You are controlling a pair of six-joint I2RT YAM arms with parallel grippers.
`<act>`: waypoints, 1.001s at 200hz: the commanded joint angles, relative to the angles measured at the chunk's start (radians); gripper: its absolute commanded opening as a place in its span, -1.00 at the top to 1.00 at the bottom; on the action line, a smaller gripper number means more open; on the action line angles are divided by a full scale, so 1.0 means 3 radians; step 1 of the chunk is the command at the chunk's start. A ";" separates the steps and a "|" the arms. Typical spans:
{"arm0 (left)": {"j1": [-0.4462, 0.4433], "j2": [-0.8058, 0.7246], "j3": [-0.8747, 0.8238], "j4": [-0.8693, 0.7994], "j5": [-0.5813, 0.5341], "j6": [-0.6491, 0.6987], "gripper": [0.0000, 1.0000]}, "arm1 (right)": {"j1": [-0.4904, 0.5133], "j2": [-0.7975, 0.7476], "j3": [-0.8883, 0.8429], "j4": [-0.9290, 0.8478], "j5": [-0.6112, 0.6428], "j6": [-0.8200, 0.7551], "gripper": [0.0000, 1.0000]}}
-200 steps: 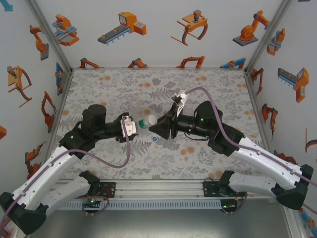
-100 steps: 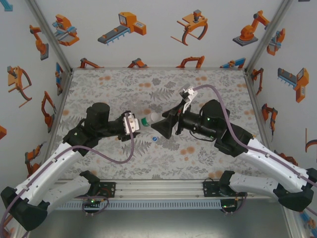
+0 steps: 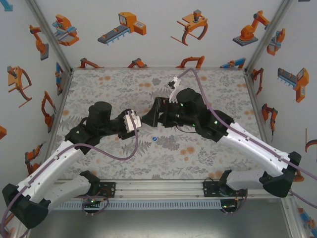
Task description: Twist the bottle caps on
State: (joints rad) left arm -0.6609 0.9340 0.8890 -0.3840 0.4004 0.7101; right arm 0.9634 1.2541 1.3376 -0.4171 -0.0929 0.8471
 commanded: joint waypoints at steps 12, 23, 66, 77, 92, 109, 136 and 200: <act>-0.0014 -0.0006 0.0115 -0.0023 0.0022 -0.0046 1.00 | -0.0046 0.0101 0.0171 -0.0018 -0.0079 0.0252 -0.34; -0.0013 -0.0012 0.0115 -0.0024 0.0026 -0.0046 1.00 | -0.0047 0.0125 0.0179 0.0008 -0.0076 0.0252 -0.28; -0.0016 -0.0004 0.0115 -0.0024 0.0023 -0.0047 1.00 | -0.0059 0.0155 0.0189 0.0030 -0.0081 0.0253 0.03; -0.0012 -0.0008 0.0115 -0.0020 0.0021 -0.0046 1.00 | -0.0062 0.0159 0.0194 0.0028 -0.0089 0.0251 0.13; -0.0015 -0.0005 0.0115 -0.0020 0.0016 -0.0046 1.00 | -0.0064 0.0160 0.0198 0.0013 -0.0089 0.0244 0.25; -0.0014 -0.0009 0.0115 -0.0019 0.0006 -0.0056 0.62 | -0.0071 0.0166 0.0209 -0.0012 -0.0094 0.0236 0.37; -0.0015 -0.0035 0.0079 0.0059 0.0016 -0.0112 -0.01 | -0.0114 0.0196 0.0245 -0.0128 -0.0094 0.0151 0.45; -0.0014 -0.0152 -0.0004 0.0209 -0.0006 -0.0173 -0.57 | -0.0691 0.0370 0.0463 -0.1011 -0.0043 -0.0525 0.50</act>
State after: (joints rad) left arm -0.6632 0.9062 0.8902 -0.3561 0.3889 0.6830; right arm 0.8257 1.3361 1.4200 -0.5728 -0.1181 0.8116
